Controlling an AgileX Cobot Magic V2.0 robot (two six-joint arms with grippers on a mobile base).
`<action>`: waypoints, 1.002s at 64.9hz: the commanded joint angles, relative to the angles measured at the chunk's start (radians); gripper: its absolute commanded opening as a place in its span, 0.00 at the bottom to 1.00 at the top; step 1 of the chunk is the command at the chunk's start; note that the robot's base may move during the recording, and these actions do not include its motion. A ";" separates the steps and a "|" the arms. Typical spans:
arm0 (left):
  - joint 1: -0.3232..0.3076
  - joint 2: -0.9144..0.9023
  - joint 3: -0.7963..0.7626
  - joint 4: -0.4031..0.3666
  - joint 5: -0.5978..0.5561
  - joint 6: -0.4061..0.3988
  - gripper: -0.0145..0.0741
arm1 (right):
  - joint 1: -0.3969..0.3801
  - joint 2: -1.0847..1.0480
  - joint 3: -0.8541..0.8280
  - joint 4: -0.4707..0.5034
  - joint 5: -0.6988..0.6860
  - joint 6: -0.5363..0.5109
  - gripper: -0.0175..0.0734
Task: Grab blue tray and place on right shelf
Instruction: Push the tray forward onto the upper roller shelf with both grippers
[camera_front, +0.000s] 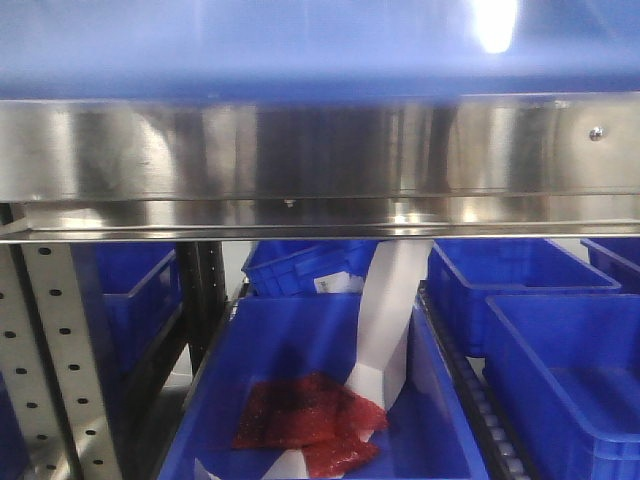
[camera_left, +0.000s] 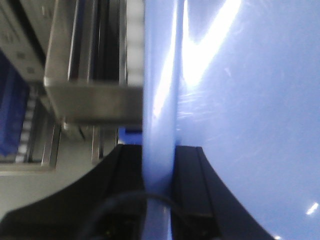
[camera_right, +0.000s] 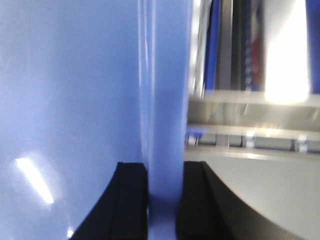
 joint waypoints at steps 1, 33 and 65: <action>0.008 0.046 -0.102 -0.040 -0.170 0.036 0.15 | -0.024 0.039 -0.123 0.061 -0.104 -0.036 0.25; 0.179 0.414 -0.405 -0.035 -0.432 0.053 0.16 | -0.130 0.362 -0.512 0.062 -0.147 -0.099 0.25; 0.209 0.518 -0.406 0.042 -0.413 0.053 0.47 | -0.162 0.499 -0.519 0.039 -0.220 -0.106 0.27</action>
